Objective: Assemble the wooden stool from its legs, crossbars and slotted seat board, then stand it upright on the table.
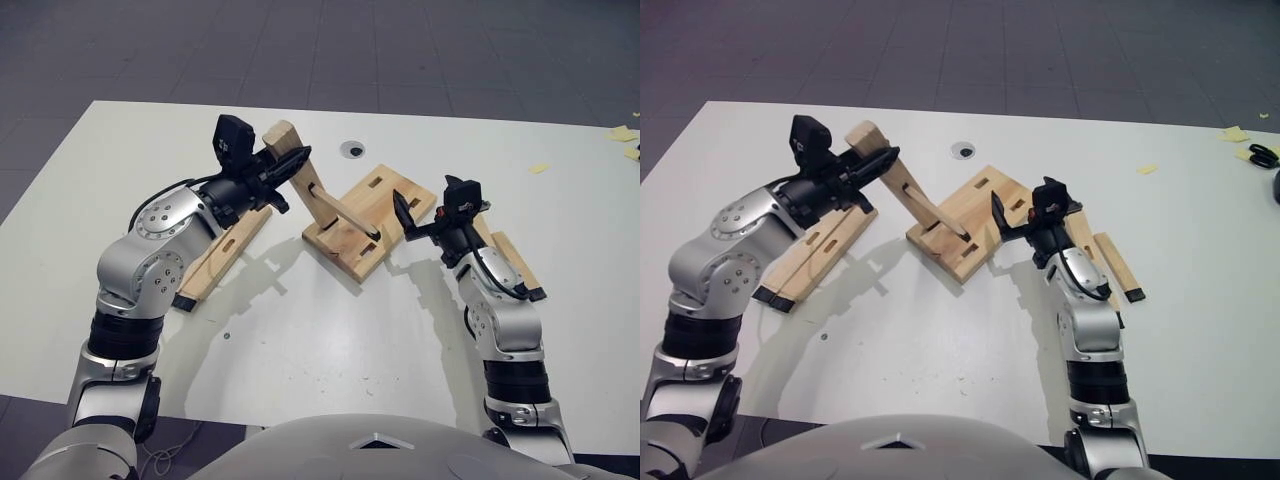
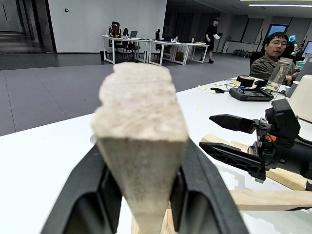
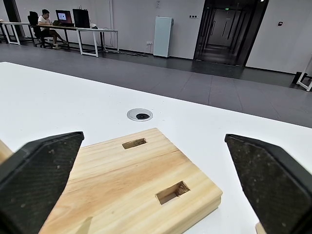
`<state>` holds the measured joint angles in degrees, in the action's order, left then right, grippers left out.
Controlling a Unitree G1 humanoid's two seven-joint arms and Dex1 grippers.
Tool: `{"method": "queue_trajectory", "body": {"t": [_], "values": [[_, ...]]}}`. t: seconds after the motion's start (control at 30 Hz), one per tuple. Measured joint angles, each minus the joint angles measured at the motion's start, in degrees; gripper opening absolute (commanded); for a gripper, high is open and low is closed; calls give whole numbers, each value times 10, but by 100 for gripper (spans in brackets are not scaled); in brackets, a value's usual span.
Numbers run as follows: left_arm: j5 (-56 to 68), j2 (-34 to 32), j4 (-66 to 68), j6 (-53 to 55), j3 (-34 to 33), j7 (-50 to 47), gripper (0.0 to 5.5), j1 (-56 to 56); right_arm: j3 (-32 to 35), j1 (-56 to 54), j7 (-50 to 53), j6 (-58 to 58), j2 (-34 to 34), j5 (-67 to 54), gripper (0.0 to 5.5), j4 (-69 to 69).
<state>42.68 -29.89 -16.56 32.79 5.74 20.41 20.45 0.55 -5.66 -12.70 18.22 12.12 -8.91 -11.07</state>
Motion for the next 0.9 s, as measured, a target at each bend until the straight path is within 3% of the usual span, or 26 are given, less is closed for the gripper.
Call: {"method": "queue_trajectory", "body": {"t": [0.47,0.73,0.83,0.9], "values": [[-32,-28,79,-25,60,86,105,83,0,-2,0,-1,-6,5,540,0],[-33,-24,85,-42,63,76,105,76,0,-2,0,-1,-6,6,540,0],[-32,7,88,-60,46,61,105,54,1,-2,1,-1,-7,8,540,2],[-30,33,89,-60,24,48,158,38,1,-4,1,-1,-7,8,540,5]]}}
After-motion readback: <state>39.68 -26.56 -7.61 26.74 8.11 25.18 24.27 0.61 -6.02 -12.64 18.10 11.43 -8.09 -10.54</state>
